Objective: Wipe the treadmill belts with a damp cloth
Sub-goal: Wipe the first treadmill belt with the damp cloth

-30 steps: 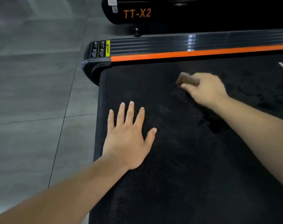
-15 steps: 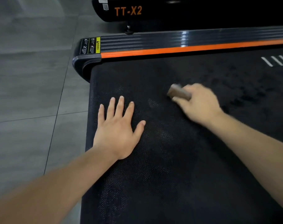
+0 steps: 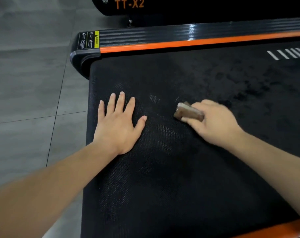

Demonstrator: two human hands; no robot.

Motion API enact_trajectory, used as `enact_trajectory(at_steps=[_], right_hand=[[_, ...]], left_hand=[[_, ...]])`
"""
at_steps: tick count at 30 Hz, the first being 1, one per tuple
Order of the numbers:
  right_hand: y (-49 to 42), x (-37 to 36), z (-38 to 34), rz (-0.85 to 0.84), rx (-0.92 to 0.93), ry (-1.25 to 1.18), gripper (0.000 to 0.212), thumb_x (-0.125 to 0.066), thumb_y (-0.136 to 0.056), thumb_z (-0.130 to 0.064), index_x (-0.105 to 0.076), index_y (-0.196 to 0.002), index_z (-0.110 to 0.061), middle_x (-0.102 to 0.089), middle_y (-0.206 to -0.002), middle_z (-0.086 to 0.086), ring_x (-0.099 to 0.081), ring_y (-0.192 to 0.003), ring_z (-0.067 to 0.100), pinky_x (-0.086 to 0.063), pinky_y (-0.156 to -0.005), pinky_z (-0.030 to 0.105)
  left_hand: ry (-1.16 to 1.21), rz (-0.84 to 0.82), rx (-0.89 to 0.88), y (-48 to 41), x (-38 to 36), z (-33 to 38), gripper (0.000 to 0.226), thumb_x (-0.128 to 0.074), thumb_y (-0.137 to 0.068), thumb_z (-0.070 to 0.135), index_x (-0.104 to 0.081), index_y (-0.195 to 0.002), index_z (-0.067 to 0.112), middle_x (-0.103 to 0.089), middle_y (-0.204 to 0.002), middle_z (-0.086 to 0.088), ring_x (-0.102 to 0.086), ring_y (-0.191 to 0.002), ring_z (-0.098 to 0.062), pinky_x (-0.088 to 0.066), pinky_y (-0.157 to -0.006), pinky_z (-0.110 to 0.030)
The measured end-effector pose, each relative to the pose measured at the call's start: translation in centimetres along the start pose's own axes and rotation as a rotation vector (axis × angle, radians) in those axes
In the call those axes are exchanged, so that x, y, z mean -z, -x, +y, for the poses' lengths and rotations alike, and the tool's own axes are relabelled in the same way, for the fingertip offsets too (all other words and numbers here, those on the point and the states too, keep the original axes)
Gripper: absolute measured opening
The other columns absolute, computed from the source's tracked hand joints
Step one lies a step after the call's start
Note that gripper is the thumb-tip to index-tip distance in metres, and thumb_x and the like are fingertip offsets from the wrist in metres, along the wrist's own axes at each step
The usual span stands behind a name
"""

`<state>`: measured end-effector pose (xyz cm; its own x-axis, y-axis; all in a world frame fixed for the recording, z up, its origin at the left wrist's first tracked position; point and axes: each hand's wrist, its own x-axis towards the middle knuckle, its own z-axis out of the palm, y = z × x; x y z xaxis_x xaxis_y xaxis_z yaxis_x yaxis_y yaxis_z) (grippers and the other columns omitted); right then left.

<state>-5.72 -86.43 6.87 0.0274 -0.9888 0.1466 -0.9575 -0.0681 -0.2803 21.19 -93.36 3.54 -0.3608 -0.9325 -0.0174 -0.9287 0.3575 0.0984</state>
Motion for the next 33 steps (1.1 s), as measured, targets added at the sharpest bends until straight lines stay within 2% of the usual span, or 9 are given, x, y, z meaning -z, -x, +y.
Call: enact_trajectory(at_steps=[4,6,10,15,21,23,26,31,33], right_hand=[[-2.0,0.2,2.7,0.150,-0.337,0.050,0.035,-0.061,-0.091,-0.054,-0.062,-0.090,-0.020,-0.058,-0.090,0.006,-0.061,-0.088,0.035,-0.045,-0.070,0.038],[0.4,-0.8,0.0,0.160,-0.197,0.049,0.037,-0.060,-0.091,-0.054,-0.063,-0.087,-0.017,-0.056,-0.085,0.005,-0.059,-0.081,0.032,-0.045,-0.068,0.037],[4.4,-0.7,-1.8,0.010,0.059,-0.045,0.034,-0.056,-0.088,-0.058,-0.056,-0.078,-0.026,-0.049,-0.075,-0.007,-0.053,-0.069,0.018,-0.045,-0.064,0.035],[1.8,0.2,2.4,0.160,-0.272,0.046,0.034,-0.062,-0.089,-0.054,-0.062,-0.088,-0.020,-0.053,-0.084,0.001,-0.060,-0.084,0.034,-0.044,-0.070,0.038],[9.0,-0.3,-2.7,-0.032,0.139,-0.091,0.035,-0.056,-0.089,-0.056,-0.063,-0.080,-0.023,-0.048,-0.074,-0.009,-0.055,-0.067,0.018,-0.044,-0.065,0.035],[7.3,0.4,0.1,0.029,0.105,0.023,0.034,-0.055,-0.090,-0.058,-0.061,-0.081,-0.026,-0.049,-0.075,-0.008,-0.059,-0.073,0.023,-0.048,-0.067,0.037],[6.4,1.2,2.4,0.154,-0.128,0.069,0.037,-0.054,-0.088,-0.058,-0.057,-0.078,-0.023,-0.048,-0.074,-0.004,-0.059,-0.073,0.031,-0.046,-0.064,0.037],[11.7,0.2,-2.1,-0.064,0.222,-0.032,0.031,-0.056,-0.086,-0.054,-0.059,-0.077,-0.025,-0.052,-0.075,-0.005,-0.056,-0.069,0.020,-0.045,-0.064,0.037],[9.9,0.7,0.5,-0.010,0.221,0.044,0.034,-0.053,-0.086,-0.059,-0.060,-0.079,-0.026,-0.054,-0.075,-0.003,-0.060,-0.072,0.024,-0.046,-0.065,0.037]], left_hand=[[0.003,-0.006,0.004,0.1,0.1,0.1,0.079,-0.012,-0.099,0.071,-0.012,-0.165,0.027,-0.002,-0.174,-0.007,0.007,-0.160,-0.028,0.003,-0.128,-0.054],[0.001,-0.004,0.005,0.1,0.2,0.2,0.080,-0.012,-0.099,0.071,-0.011,-0.165,0.027,-0.002,-0.174,-0.007,0.007,-0.160,-0.028,0.003,-0.128,-0.053],[0.001,-0.013,0.014,0.1,0.3,0.2,0.081,-0.010,-0.098,0.071,-0.011,-0.165,0.026,-0.001,-0.174,-0.007,0.007,-0.160,-0.028,0.003,-0.128,-0.054],[0.049,-0.026,0.024,0.2,0.6,0.3,0.079,-0.017,-0.099,0.069,-0.016,-0.165,0.026,-0.003,-0.174,-0.008,0.006,-0.160,-0.028,0.004,-0.128,-0.053],[0.195,-0.008,-0.019,1.5,1.3,2.1,0.063,-0.036,-0.103,0.055,-0.032,-0.159,0.026,-0.013,-0.172,-0.011,-0.002,-0.160,-0.028,0.003,-0.128,-0.054],[0.208,-0.026,-0.075,2.9,1.3,4.0,0.063,-0.039,-0.102,0.053,-0.032,-0.159,0.028,-0.011,-0.173,-0.009,0.000,-0.160,-0.026,0.005,-0.128,-0.051],[0.183,-0.080,-0.084,4.4,0.4,5.9,0.063,-0.034,-0.103,0.054,-0.024,-0.161,0.031,-0.001,-0.174,-0.007,0.009,-0.160,-0.024,0.011,-0.127,-0.049],[0.091,-0.058,-0.048,4.7,-0.1,6.4,0.064,-0.024,-0.104,0.054,-0.018,-0.162,0.029,0.002,-0.174,-0.007,0.011,-0.159,-0.025,0.009,-0.127,-0.052],[0.072,-0.071,-0.050,4.9,-0.1,6.5,0.065,-0.020,-0.104,0.056,-0.016,-0.163,0.028,0.003,-0.174,-0.008,0.012,-0.159,-0.025,0.010,-0.127,-0.052]])
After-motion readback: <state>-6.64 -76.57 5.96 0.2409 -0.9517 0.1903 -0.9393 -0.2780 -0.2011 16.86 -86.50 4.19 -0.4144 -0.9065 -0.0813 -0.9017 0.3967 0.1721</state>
